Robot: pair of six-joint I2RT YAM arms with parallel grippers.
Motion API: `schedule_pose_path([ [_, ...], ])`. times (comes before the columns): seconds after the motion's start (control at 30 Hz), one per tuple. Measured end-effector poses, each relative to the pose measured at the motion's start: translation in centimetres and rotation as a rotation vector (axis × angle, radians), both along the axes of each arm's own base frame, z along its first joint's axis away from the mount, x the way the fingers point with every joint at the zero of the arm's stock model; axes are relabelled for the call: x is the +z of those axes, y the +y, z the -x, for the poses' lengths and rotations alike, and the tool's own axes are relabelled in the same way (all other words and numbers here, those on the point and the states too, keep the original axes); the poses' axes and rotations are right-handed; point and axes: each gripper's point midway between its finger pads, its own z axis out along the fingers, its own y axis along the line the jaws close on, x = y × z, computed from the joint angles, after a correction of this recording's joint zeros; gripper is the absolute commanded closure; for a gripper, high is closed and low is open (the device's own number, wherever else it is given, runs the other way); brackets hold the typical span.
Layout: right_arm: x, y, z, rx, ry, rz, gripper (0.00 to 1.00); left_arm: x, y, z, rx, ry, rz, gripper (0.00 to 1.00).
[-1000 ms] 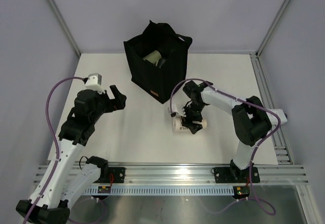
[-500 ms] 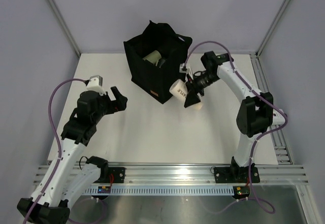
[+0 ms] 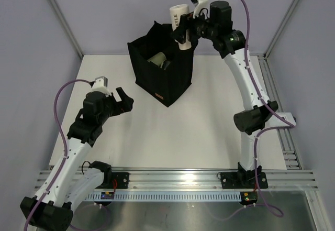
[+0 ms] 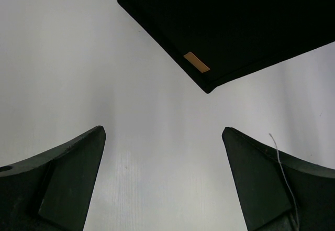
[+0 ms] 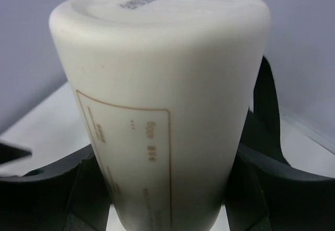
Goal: Place the personal care products into the canvas bag
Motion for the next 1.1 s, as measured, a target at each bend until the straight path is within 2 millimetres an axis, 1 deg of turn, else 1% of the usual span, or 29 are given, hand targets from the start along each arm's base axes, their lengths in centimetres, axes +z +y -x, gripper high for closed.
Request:
schedule_pose_path([
  [0.03, 0.3, 0.8, -1.1, -0.051, -0.01, -0.035, 1.0, 0.0, 0.0, -0.1, 0.0, 0.001, 0.001, 0.01],
  [0.07, 0.2, 1.6, -2.1, -0.102, -0.009, -0.063, 1.0, -0.1, -0.1, -0.1, -0.002, 0.003, 0.004, 0.01],
  [0.17, -1.4, 4.2, -4.1, -0.178, 0.014, -0.122, 1.0, -0.1, -0.3, -0.1, -0.012, 0.003, 0.016, 0.01],
  [0.27, -4.7, 7.0, -5.9, -0.207, 0.06, -0.155, 1.0, -0.3, -0.5, -0.1, -0.016, 0.005, 0.027, 0.01],
  [0.3, -6.1, 7.7, -6.5, -0.21, 0.075, -0.149, 1.0, -0.4, -0.6, 0.0, -0.017, 0.008, 0.03, 0.01],
  [0.33, -7.3, 8.0, -6.9, -0.208, 0.086, -0.139, 0.94, -0.6, -0.6, 0.0, -0.017, 0.012, 0.03, 0.01],
  [0.37, -8.8, 8.5, -7.2, -0.194, 0.101, -0.119, 0.9, -0.8, -0.6, 0.1, -0.016, 0.014, 0.031, 0.01],
  [0.43, -11.8, 9.0, -6.9, -0.092, 0.092, -0.027, 0.85, -1.0, -0.5, 0.3, -0.015, 0.016, 0.031, 0.01],
  [0.5, -15.0, 9.2, -5.2, 0.068, 0.092, 0.082, 0.86, -1.2, -0.4, 0.5, -0.013, 0.015, 0.032, 0.01],
  [0.6, -18.3, 9.4, -2.8, 0.243, 0.068, 0.195, 0.85, -1.3, -0.3, 0.6, -0.013, 0.012, 0.034, 0.01],
  [0.67, -19.8, 9.4, -1.7, 0.313, 0.062, 0.251, 0.77, -1.3, -0.3, 0.6, -0.013, 0.012, 0.035, 0.01],
  [0.7, -20.5, 9.2, -1.2, 0.339, 0.056, 0.282, 0.69, -1.5, -0.3, 0.7, -0.015, 0.014, 0.035, 0.01],
  [0.73, -20.8, 9.2, -0.9, 0.354, 0.053, 0.301, 0.59, -1.6, -0.3, 0.7, -0.016, 0.016, 0.036, 0.01],
  [0.77, -21.1, 9.0, -0.7, 0.368, 0.047, 0.323, 0.4, -1.7, -0.4, 0.7, -0.018, 0.019, 0.036, 0.01],
  [0.8, -21.1, 8.9, -0.6, 0.38, 0.031, 0.342, 0.32, -1.6, -0.4, 0.7, -0.02, 0.019, 0.037, 0.01],
  [0.83, -21.1, 8.7, -0.6, 0.384, 0.019, 0.359, 0.17, -1.6, -0.4, 0.7, -0.02, 0.017, 0.038, 0.01],
  [0.9, -21.0, 8.4, -0.7, 0.391, 0.0, 0.385, 0.09, -1.6, -0.4, 0.7, -0.023, 0.017, 0.039, 0.01],
  [0.97, -20.2, 8.4, -1.1, 0.393, -0.047, 0.4, 0.04, -1.6, -0.4, 0.7, -0.022, 0.017, 0.039, 0.01],
  [1.03, -19.4, 8.3, -1.5, 0.392, -0.088, 0.411, 0.01, -1.6, -0.4, 0.7, -0.021, 0.017, 0.039, 0.01],
  [1.1, -19.3, 8.3, -1.5, 0.397, -0.102, 0.421, 0.01, -1.6, -0.4, 0.7, -0.021, 0.017, 0.039, 0.01],
])
